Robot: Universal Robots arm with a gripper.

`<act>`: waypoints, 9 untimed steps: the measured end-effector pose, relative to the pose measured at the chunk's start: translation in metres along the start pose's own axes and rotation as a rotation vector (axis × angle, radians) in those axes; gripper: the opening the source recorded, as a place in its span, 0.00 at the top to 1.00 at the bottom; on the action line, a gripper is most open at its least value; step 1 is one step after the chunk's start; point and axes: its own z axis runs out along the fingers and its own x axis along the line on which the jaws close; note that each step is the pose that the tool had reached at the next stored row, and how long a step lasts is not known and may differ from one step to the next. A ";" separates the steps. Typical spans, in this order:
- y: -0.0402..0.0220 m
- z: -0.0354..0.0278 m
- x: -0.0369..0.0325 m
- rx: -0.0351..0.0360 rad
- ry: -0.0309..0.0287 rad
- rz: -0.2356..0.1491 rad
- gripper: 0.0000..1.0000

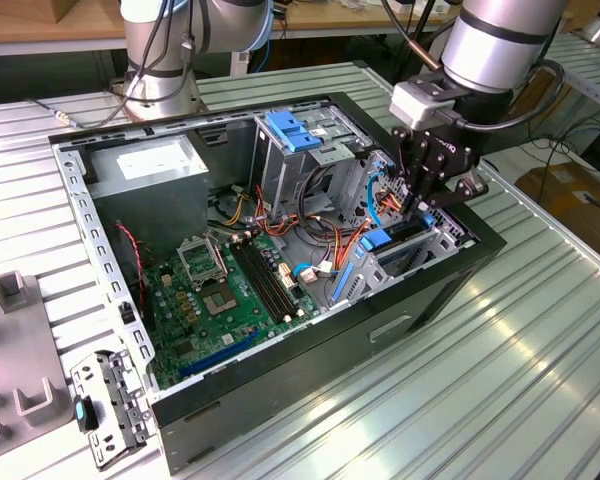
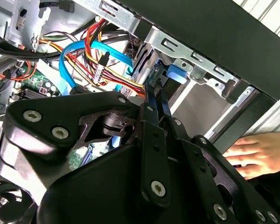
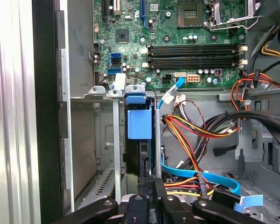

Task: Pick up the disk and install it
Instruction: 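Insert the first disk wire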

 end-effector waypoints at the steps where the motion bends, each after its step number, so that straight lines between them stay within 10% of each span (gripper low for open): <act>1: 0.0000 0.0000 0.0000 0.0001 0.0000 0.000 0.83; 9: -0.0001 0.0069 -0.0004 -0.0006 -0.0158 0.000 0.83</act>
